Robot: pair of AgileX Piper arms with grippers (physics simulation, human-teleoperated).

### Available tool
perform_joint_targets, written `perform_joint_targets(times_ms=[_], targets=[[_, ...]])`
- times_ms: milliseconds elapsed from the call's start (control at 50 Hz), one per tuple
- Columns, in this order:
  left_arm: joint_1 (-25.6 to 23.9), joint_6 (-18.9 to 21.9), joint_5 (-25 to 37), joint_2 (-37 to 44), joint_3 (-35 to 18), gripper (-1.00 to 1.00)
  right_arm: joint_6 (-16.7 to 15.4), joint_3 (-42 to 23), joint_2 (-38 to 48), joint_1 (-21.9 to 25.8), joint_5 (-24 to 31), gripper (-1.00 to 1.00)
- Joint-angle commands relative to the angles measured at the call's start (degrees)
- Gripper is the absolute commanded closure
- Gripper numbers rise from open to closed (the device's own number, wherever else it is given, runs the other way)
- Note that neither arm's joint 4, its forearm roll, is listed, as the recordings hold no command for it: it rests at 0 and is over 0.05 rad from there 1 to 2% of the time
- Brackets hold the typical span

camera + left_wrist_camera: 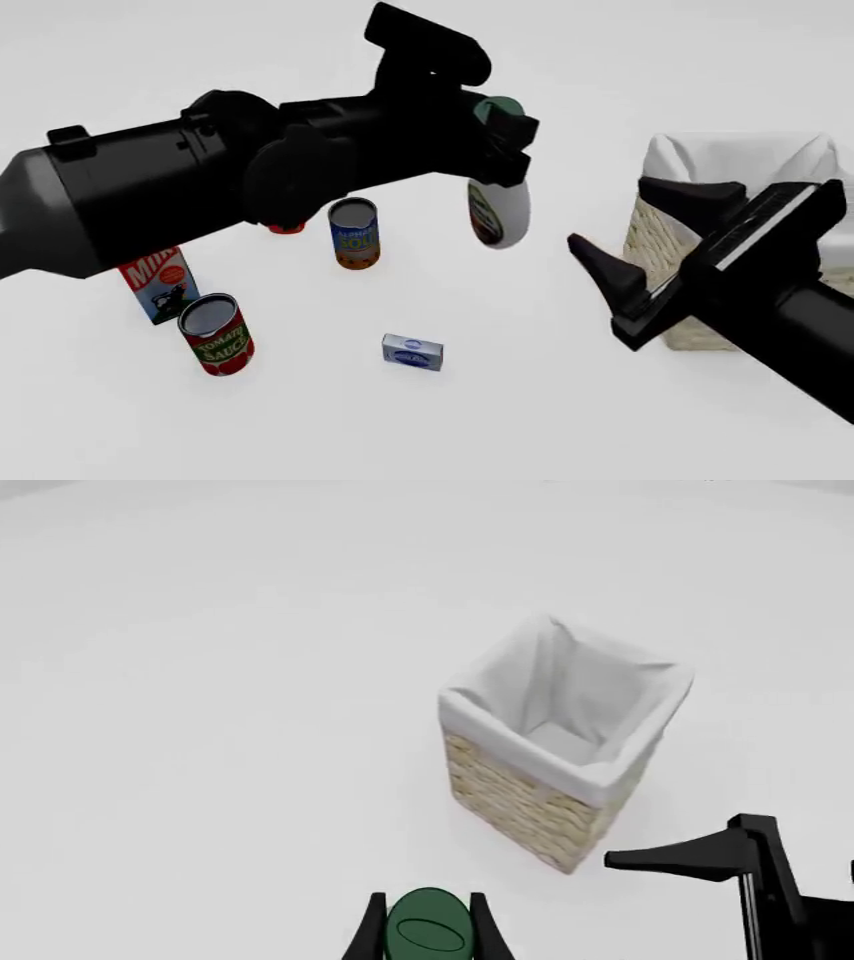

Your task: Pick the salad dressing and place it in the basket.

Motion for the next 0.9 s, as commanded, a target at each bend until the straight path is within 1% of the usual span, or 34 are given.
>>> perform_joint_targets(times_ms=[20, 80, 100, 240, 400, 540, 900], targets=[[-0.99, -0.04, 0.26, -0.87, -0.36, 1.00, -1.66, -0.62, 3.66, 1.45, -4.68, -1.00], [-1.24, -0.18, 0.23, -1.12, -0.21, 1.00, -1.95, -0.61, 4.46, 1.66, -5.90, -1.00], [-1.41, -0.04, 0.12, -1.28, 0.00, 1.00, -2.63, -0.28, 5.08, 1.55, -7.10, -1.00], [-1.67, -0.47, 0.06, -1.36, 0.21, 1.00, -2.62, -0.38, 5.91, 2.07, -8.91, -1.00], [-2.33, -0.84, 0.02, -1.84, 0.60, 1.00, -3.00, 0.56, 7.24, 2.06, -12.23, -1.00], [-2.81, -1.09, 0.02, -2.15, 0.74, 1.00, -2.37, 0.92, 8.17, 2.96, -14.40, -1.00], [-3.65, -1.83, -0.03, -2.66, 1.01, 1.00, -0.65, 0.96, 10.76, 4.39, -16.94, -1.00]])
